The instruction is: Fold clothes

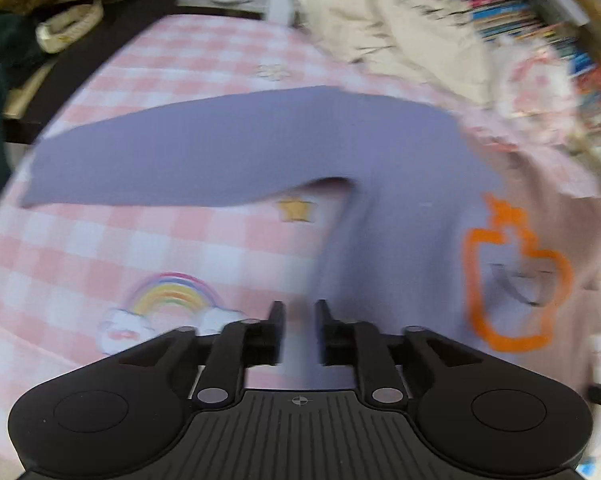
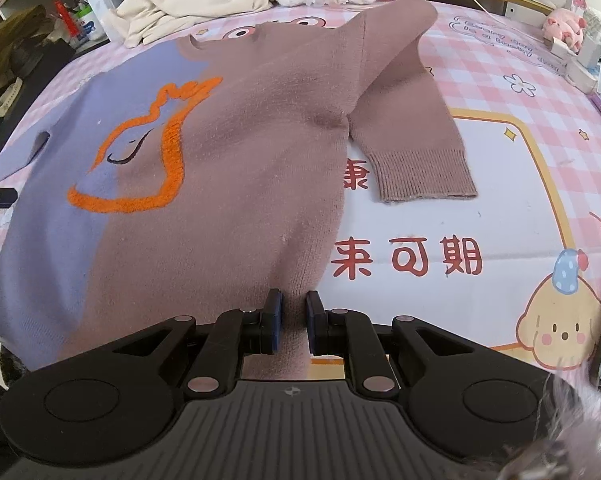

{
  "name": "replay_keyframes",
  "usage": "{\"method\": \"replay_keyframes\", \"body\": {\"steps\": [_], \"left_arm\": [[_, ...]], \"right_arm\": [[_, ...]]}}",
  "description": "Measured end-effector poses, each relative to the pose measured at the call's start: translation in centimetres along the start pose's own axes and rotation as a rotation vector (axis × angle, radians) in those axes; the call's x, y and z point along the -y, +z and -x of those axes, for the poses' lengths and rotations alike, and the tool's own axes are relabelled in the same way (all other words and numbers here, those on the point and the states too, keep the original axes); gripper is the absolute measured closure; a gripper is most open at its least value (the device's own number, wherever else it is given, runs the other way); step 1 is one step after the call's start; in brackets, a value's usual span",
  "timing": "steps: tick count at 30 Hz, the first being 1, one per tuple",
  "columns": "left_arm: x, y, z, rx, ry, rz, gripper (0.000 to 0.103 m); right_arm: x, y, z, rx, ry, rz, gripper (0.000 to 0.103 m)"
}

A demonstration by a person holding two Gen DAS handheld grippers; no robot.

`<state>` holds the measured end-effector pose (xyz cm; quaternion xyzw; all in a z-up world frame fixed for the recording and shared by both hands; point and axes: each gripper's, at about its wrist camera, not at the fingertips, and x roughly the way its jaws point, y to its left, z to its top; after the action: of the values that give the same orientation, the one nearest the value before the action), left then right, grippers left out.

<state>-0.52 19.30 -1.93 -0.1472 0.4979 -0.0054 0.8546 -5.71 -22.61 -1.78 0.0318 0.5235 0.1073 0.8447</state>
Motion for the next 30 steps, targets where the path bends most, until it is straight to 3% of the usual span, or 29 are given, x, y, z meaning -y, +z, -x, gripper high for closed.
{"method": "replay_keyframes", "body": {"steps": [1,3,6,8,11,13,16,18,20,23,25,27,30], "left_arm": [[0.3,-0.2,0.0,0.01,-0.005,-0.006,0.055],[1.5,-0.6,-0.6,0.024,0.044,-0.049,0.057],[3.1,-1.4,-1.8,0.032,0.131,-0.133,0.06],[3.9,-1.7,-2.2,0.045,0.138,-0.171,0.062],[4.4,-1.5,-2.5,0.057,0.126,-0.181,0.078],[4.3,-1.2,-2.7,0.065,0.125,-0.179,0.085],[4.2,-0.7,-3.0,0.072,0.124,-0.183,0.088],[4.2,-0.6,-3.1,0.071,0.121,-0.192,0.091],[4.4,-0.7,-3.1,0.074,0.127,-0.206,0.091],[4.7,-1.0,-3.1,0.082,0.137,-0.225,0.091],[5.0,-1.2,-3.1,0.087,0.14,-0.231,0.092],[5.3,-1.2,-3.1,0.088,0.148,-0.247,0.095],[5.3,-1.2,-3.1,0.088,0.149,-0.24,0.095]], "right_arm": [[0.1,0.0,0.0,0.004,0.0,-0.005,0.091],[0.3,0.2,-0.1,0.03,-0.016,-0.015,0.092],[-0.3,1.6,-1.1,0.12,-0.15,0.056,0.092],[-1.2,2.7,-2.3,0.174,-0.264,0.133,0.092],[-2.6,3.2,-2.5,0.159,-0.221,0.203,0.092],[-4.0,2.2,-1.5,0.099,-0.08,0.236,0.092],[-5.7,0.1,-0.1,-0.024,0.202,0.263,0.092],[-5.9,-0.7,-0.2,-0.09,0.294,0.258,0.093],[-4.6,-0.6,-0.8,-0.054,0.21,0.183,0.093],[-0.9,0.9,-1.4,0.115,-0.09,-0.029,0.092],[0.4,1.8,-2.5,0.133,-0.146,-0.085,0.092],[-0.5,2.3,-3.1,0.128,-0.126,-0.019,0.092],[-2.4,2.3,-2.9,0.087,0.04,0.047,0.092]]}}
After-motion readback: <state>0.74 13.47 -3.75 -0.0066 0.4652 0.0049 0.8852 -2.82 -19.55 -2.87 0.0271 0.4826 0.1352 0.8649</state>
